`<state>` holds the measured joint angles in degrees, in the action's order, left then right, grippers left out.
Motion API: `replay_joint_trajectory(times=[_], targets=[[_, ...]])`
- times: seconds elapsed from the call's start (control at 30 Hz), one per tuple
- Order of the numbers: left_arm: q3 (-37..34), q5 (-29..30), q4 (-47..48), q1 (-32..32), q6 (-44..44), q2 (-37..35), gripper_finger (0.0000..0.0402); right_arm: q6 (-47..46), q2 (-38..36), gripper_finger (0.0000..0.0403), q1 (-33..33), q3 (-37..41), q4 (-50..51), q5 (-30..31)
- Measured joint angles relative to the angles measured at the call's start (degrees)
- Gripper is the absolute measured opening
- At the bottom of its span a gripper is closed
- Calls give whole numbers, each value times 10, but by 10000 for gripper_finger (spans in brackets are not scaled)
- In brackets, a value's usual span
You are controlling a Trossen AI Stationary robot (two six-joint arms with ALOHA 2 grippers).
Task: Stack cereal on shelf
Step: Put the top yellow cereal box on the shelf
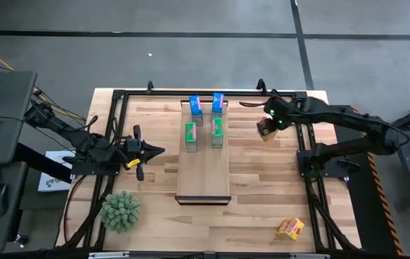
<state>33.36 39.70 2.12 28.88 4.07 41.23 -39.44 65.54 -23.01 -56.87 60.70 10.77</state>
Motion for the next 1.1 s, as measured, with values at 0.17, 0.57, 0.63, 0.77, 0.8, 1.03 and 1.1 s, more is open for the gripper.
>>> replay_joint_trajectory(times=[0.17,0.57,0.63,0.77,0.8,1.03,1.1], targets=[[0,1,2,0,2,0,0,-110,-30,128,152,-111,60,-103],[0,20,2,0,3,0,0,-261,116,120,506,-321,4,143],[0,24,3,0,3,0,0,-261,164,120,515,-365,26,157],[0,24,16,0,7,0,0,-257,260,120,514,-465,100,169],[0,24,19,0,9,0,0,-255,283,120,512,-493,123,178],[0,23,32,0,29,0,0,-215,417,120,487,-664,222,215],[0,23,33,0,32,0,0,-214,446,120,477,-698,252,202]])
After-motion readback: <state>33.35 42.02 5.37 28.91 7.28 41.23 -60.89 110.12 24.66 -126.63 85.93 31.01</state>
